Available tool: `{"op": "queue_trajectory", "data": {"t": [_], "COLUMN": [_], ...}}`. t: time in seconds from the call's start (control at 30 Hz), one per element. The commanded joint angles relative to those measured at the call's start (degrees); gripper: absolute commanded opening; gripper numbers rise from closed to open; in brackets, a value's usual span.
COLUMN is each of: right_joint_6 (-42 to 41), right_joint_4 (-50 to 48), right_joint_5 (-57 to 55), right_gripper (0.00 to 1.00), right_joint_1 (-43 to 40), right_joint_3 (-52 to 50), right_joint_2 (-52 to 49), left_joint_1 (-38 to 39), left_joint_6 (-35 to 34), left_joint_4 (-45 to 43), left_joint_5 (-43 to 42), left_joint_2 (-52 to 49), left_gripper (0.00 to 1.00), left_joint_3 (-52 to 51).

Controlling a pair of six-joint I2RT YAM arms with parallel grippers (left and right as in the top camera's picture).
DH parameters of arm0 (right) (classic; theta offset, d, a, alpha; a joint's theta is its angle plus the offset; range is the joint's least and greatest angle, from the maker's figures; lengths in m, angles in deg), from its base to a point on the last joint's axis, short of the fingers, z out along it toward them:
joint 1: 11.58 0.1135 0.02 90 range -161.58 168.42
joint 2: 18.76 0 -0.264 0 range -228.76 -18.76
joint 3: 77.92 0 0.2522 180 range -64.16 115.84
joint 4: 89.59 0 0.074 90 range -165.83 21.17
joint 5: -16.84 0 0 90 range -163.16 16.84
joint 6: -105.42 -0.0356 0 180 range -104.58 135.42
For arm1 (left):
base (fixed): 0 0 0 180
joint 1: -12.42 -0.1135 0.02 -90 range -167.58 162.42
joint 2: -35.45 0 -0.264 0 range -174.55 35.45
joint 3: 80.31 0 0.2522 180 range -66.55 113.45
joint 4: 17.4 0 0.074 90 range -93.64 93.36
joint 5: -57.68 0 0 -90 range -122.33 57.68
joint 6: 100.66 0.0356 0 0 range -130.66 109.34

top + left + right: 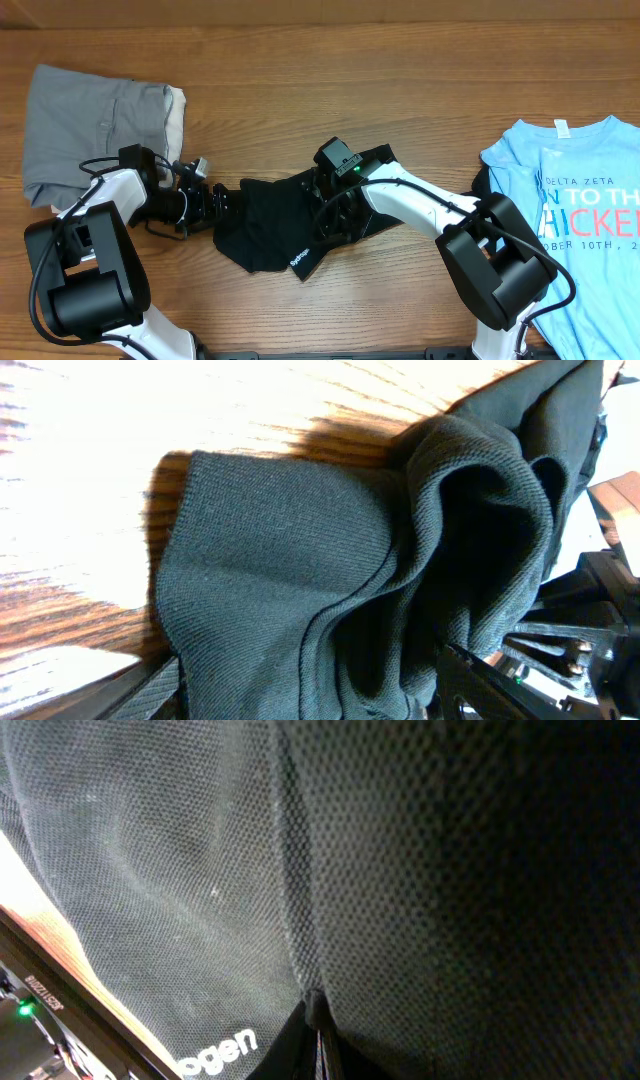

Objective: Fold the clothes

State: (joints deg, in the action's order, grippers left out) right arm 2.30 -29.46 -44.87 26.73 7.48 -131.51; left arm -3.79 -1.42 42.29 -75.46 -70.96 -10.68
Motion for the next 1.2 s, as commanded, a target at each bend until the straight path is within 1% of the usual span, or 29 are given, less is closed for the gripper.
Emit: {"op": "queue_trajectory", "data": {"t": [0.0,0.13,0.23,0.33,0.43,0.53,0.67,0.77,0.87,1.0,1.03,1.13,1.17], "right_joint_6": [-0.7,-0.68,-0.68,-0.66,-0.66,-0.66,-0.68,-0.68,-0.59,-0.13,0.02,-0.07,-0.5], "right_joint_4": [-0.44,-0.46,-0.39,-0.44,-0.66,-0.63,-0.55,-0.55,-0.48,2.47,3.58,6.54,6.51], "right_joint_5": [0.94,0.9,0.9,0.92,0.92,0.92,0.92,0.92,0.79,-3.37,-4.17,-4.68,-4.68], "right_gripper": [0.06,0.06,0.06,0.06,0.06,0.06,0.06,0.06,0.06,0.06,0.05,0.04,0.04], "right_joint_1": [0.31,0.31,0.31,0.31,0.31,0.31,0.31,0.31,0.02,-0.11,-0.11,-0.04,0.07], "right_joint_3": [1.09,1.09,1.09,1.09,1.09,1.09,1.09,1.09,1.92,6.05,7.23,10.23,10.34], "right_joint_2": [0.07,0.07,0.07,0.07,0.07,0.07,0.07,0.07,0.55,3.93,4.76,5.62,5.6], "left_joint_1": [1.44,4.68,5.53,5.46,5.57,5.62,3.8,0.2,-4.24,-8.98,-9.7,-10.14,-10.12], "left_joint_6": [1.9,1.88,0.85,0.81,0.02,-0.44,1.11,1.53,3.39,7.34,9.09,12.0,13.07], "left_joint_4": [-0.96,-1.9,-2.27,-3.37,-6.12,-5.92,-3.69,-2.82,-2.67,-0.04,1.77,6.69,8.55], "left_joint_5": [1.31,3.04,5.84,5.33,2.71,2.43,2.64,2.34,-1.4,-10.99,-12.83,-13.92,-13.92], "left_joint_2": [-1.49,-1.49,-1.49,-1.49,-1.49,-1.49,-1.46,-1.44,-0.98,0.94,1.68,4.17,5.18], "left_gripper": [0.78,0.73,0.73,0.73,0.74,0.74,0.75,0.75,0.75,0.81,0.86,0.98,1.0], "left_joint_3": [-1.29,-3.65,-5.33,-7.02,-8.68,-9.14,-9.11,-9.11,-8.68,-6.27,-5.09,-1.64,-0.39]}}
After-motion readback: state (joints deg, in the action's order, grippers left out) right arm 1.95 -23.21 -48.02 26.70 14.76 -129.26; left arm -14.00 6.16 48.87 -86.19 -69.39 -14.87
